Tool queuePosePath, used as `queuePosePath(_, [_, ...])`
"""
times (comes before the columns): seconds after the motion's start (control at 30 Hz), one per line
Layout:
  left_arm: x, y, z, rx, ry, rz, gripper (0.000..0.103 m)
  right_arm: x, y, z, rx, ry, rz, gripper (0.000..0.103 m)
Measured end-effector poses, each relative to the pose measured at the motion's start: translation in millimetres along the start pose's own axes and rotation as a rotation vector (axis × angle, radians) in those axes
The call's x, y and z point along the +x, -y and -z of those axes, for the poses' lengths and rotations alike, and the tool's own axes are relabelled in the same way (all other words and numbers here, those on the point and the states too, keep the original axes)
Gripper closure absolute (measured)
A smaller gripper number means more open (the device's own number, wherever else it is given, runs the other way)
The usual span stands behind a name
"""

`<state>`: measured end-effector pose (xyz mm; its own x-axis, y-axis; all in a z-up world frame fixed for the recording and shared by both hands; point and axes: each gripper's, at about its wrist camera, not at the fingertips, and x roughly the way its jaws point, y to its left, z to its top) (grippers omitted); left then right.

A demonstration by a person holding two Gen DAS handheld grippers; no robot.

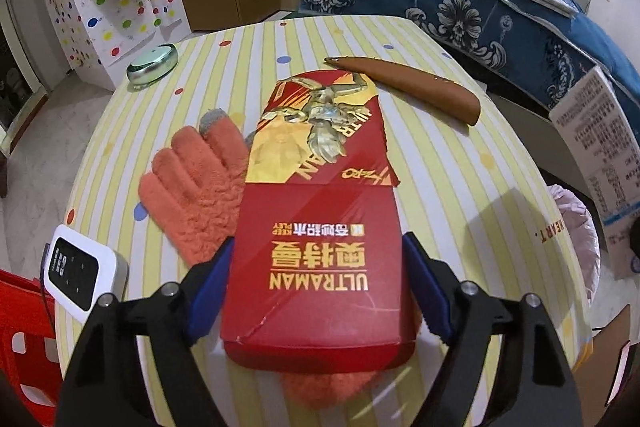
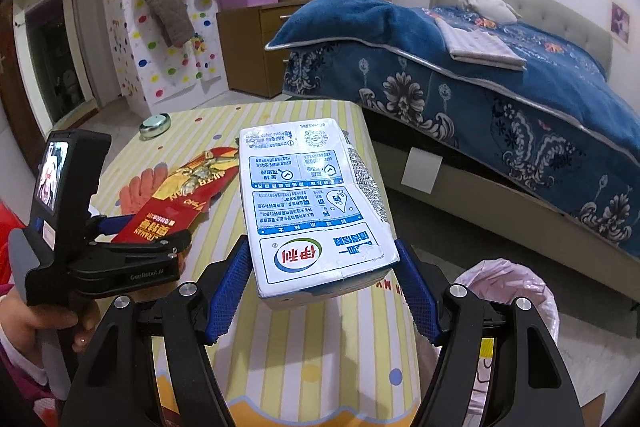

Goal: Collect trash
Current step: 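Carry the red box and milk carton to the wastebasket and release both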

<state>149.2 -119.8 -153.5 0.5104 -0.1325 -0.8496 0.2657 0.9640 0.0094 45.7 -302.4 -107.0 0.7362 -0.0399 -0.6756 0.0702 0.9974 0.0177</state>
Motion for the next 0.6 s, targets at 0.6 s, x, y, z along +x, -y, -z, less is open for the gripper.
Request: queuePosePath(0.6, [-120, -44, 18, -0.093, 0.290, 0.138, 0.025, -24, -17, -3, -0.008, 0.037, -0.030, 0.033])
